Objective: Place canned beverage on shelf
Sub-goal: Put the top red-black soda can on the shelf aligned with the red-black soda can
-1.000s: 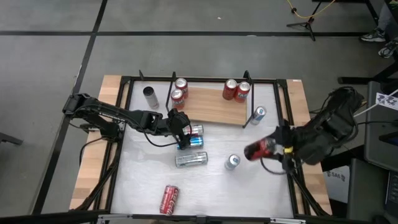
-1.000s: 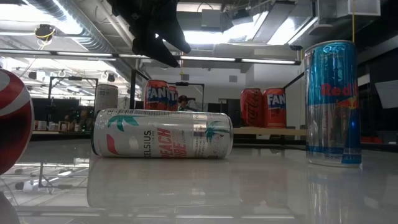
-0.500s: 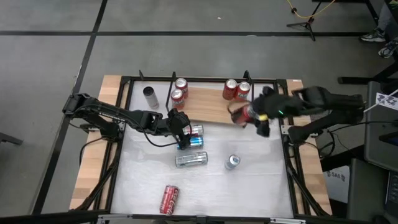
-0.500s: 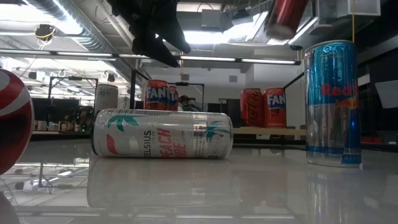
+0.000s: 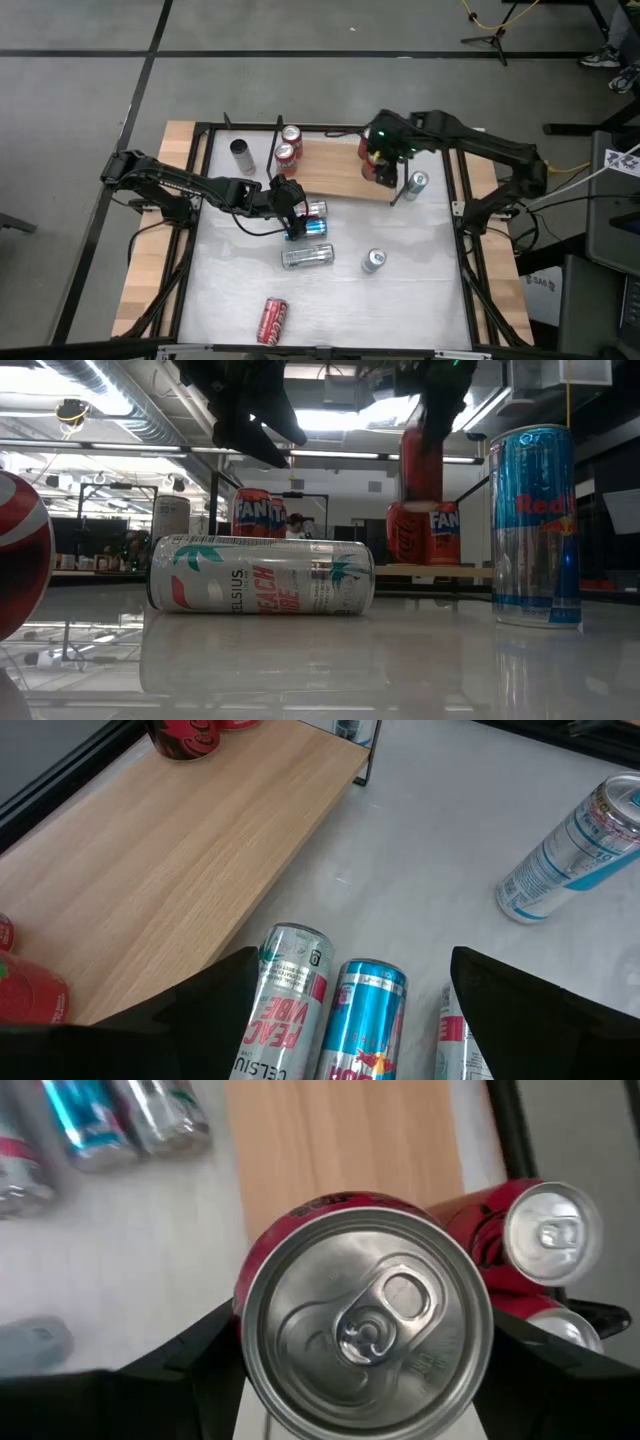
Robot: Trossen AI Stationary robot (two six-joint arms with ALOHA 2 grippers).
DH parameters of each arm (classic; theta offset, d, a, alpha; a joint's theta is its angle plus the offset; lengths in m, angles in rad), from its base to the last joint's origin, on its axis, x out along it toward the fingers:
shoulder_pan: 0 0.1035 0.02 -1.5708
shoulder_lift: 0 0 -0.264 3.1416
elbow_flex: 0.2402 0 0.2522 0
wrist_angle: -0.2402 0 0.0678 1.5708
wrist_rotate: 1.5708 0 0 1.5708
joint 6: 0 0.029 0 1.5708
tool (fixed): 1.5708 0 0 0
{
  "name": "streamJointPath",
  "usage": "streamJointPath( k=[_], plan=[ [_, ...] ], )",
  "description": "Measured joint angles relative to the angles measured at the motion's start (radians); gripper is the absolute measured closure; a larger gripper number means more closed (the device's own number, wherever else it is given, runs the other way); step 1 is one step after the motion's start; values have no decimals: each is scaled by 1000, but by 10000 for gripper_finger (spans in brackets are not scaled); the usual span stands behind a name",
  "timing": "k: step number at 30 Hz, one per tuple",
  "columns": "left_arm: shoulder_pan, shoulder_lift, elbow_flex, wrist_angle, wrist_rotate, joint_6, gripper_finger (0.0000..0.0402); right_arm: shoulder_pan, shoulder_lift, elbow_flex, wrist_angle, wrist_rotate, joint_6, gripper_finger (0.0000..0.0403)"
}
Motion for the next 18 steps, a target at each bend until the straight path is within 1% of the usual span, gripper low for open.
streamJointPath(
  k=[6,13,18],
  plan=[
    [-2,0,0,0,0,0,79,-54,86,-1,44,-10,-28,119],
    [-11,0,0,0,0,0,79,-61,116,-3,91,-10,-37,119],
    [-24,0,0,0,0,0,79,-60,93,-106,128,-21,-57,119]
  ],
)
